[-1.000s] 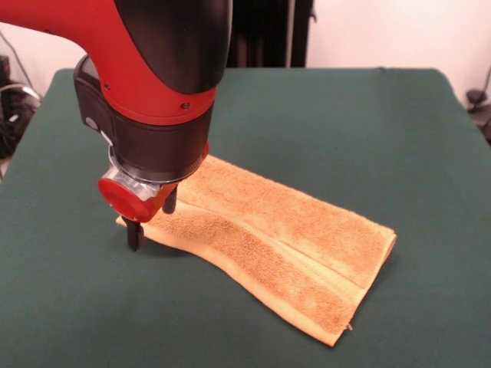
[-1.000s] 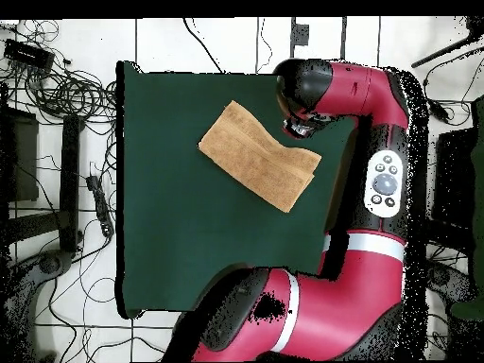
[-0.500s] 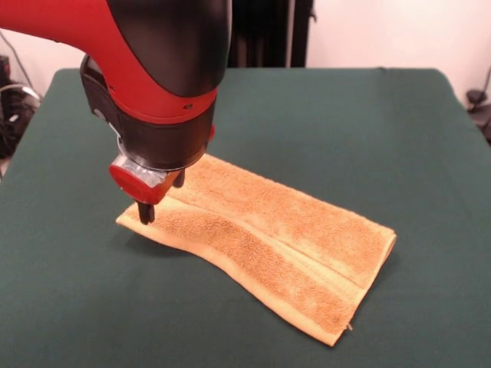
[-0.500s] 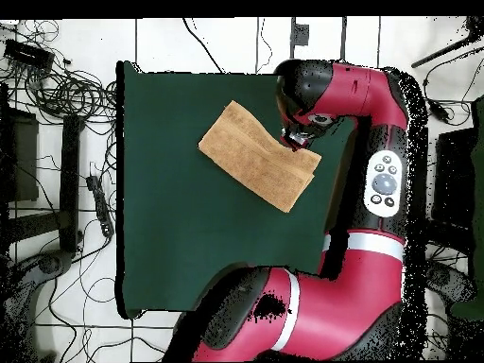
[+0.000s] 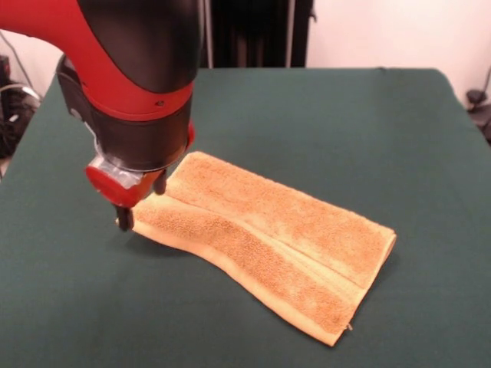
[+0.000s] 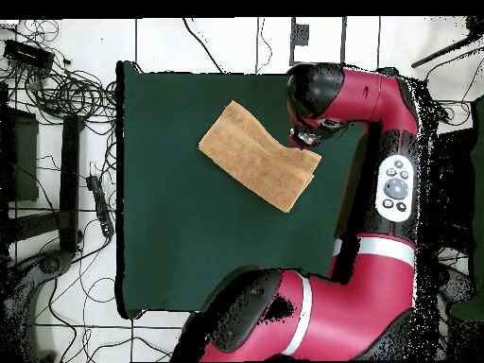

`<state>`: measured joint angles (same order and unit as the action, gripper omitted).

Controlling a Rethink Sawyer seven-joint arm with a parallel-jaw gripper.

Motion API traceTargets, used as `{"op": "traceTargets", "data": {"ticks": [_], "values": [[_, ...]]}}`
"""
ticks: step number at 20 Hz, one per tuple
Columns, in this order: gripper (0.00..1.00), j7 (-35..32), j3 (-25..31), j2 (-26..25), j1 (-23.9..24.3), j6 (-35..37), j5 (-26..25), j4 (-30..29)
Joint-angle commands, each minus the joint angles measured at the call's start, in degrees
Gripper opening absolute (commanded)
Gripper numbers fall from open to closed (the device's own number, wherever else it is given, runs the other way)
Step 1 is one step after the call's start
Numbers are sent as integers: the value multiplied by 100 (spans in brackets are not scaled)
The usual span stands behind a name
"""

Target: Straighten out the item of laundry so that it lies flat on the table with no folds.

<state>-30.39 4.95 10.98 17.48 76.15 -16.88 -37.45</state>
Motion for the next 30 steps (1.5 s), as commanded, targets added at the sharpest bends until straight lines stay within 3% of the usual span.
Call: {"op": "traceTargets", "data": {"ticks": [1,9,19,30], "values": [[100,528,646,6,-39,-1174,-86,-1382],[100,498,628,58,-57,-1447,-92,-1503],[100,287,541,-135,-159,-420,35,-1151],[100,284,576,-181,-142,-114,42,-1085]]}}
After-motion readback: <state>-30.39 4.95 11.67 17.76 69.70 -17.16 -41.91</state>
